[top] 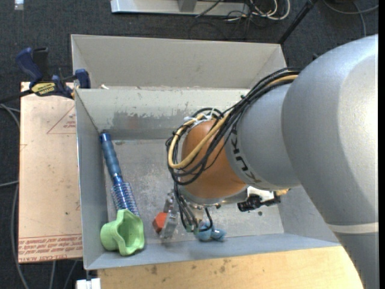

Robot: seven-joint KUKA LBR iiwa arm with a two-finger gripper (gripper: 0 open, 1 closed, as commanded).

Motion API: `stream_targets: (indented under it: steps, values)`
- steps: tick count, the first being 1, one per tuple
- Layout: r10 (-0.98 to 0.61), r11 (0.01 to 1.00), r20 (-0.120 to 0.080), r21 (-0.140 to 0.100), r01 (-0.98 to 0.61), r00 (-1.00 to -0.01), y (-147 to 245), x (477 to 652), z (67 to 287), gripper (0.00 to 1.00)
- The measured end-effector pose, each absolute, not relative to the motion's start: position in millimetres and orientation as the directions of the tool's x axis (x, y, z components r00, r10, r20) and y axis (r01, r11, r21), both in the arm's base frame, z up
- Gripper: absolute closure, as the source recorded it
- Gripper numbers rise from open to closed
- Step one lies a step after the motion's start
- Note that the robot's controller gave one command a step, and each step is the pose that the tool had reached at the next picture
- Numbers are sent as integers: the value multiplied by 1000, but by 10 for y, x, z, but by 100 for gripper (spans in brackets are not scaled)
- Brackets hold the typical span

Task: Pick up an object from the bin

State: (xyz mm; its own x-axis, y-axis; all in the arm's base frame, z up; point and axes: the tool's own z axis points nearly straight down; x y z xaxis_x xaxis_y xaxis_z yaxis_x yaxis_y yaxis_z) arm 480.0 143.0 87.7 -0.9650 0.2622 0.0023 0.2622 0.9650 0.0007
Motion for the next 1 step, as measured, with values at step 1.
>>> stream_targets:
  steps: [1]
  values:
    - [216, 976, -9, 7, 216, -976, 1869, 5114, 2550, 100]
